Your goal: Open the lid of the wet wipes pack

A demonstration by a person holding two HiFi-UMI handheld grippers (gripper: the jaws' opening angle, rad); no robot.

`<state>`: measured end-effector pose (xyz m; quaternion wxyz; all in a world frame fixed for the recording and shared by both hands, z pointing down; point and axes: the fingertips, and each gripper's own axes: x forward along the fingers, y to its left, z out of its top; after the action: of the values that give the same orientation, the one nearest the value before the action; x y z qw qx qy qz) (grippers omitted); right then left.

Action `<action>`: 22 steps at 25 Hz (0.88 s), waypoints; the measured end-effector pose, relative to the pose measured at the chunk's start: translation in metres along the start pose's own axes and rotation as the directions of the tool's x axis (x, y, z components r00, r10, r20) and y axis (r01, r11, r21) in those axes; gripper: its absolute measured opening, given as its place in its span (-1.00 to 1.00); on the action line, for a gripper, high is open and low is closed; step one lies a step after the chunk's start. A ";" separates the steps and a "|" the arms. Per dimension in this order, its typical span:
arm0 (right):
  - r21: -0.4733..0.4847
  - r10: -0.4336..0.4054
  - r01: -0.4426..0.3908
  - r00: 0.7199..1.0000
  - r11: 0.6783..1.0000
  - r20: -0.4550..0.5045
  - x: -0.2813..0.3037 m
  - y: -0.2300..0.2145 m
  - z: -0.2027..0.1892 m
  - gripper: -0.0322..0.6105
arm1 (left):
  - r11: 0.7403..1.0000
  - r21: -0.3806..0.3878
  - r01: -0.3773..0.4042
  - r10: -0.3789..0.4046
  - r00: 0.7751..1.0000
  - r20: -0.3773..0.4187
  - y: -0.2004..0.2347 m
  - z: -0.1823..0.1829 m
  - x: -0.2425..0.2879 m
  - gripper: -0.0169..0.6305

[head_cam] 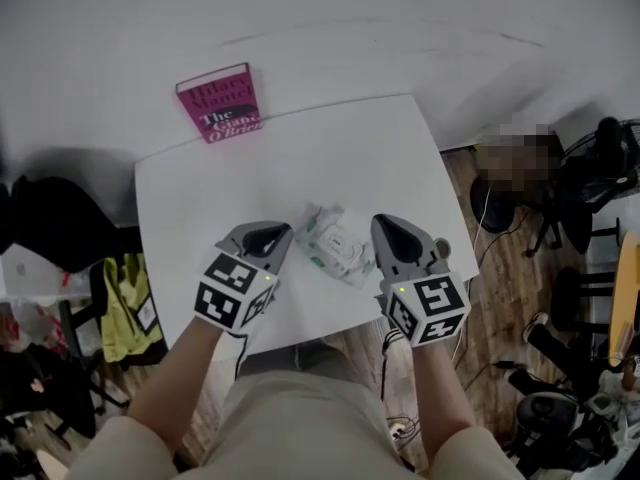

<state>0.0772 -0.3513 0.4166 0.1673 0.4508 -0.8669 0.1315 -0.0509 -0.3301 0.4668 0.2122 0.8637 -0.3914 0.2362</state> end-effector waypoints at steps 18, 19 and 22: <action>-0.055 0.051 -0.038 0.968 0.998 0.245 -0.109 0.060 0.115 -0.82 | 0.969 0.219 -0.113 0.028 0.934 0.357 -0.048 0.112 -0.116 -0.88; -0.054 0.056 -0.043 0.965 0.998 0.258 -0.114 0.062 0.119 -0.82 | 0.965 0.232 -0.123 0.029 0.928 0.370 -0.052 0.116 -0.121 -0.88; -0.059 0.070 -0.056 0.954 0.997 0.293 -0.127 0.071 0.129 -0.82 | 0.960 0.248 -0.129 0.017 0.912 0.410 -0.062 0.124 -0.134 -0.88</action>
<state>0.0648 -0.2670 0.2422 0.0431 0.4333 -0.8990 0.0464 -0.0504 -0.2837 0.2798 -0.0017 0.8991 -0.4232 0.1115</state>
